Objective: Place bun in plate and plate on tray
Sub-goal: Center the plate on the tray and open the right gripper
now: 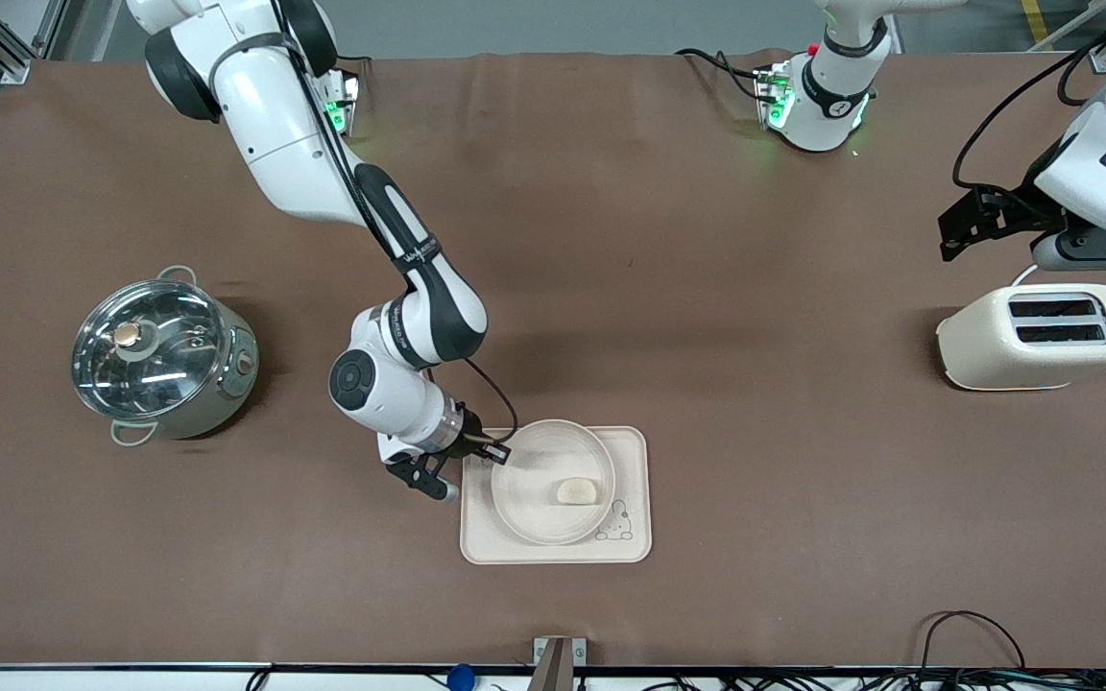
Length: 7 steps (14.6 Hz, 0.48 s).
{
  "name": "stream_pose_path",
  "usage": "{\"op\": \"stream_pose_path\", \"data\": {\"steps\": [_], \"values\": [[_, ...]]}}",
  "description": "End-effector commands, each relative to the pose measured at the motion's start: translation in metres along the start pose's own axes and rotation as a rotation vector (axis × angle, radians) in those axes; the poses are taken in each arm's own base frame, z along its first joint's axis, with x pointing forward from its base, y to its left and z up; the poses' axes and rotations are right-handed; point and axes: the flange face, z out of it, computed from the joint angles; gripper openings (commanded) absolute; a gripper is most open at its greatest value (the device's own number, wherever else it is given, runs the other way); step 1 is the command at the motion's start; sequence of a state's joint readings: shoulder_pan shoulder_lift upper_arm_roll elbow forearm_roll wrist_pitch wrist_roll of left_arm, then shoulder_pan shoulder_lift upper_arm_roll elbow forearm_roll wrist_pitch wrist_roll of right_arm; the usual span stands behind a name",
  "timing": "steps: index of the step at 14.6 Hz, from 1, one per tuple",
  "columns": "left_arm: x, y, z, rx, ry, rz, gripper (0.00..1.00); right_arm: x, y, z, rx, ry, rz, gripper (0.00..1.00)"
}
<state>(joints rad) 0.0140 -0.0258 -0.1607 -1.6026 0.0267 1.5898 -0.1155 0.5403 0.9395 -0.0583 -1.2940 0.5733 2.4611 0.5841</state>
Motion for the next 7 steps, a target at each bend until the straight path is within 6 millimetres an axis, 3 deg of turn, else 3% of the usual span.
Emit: {"op": "stream_pose_path", "data": {"steps": [1,7], "values": [[-0.008,-0.003,-0.004,-0.018,-0.005,0.013,1.00,0.006,-0.005,0.001,0.013,-0.006,0.011,0.01],[-0.007,-0.005,-0.003,-0.003,-0.009,0.011,1.00,0.016,-0.001,0.002,0.018,-0.002,0.025,0.01]]}}
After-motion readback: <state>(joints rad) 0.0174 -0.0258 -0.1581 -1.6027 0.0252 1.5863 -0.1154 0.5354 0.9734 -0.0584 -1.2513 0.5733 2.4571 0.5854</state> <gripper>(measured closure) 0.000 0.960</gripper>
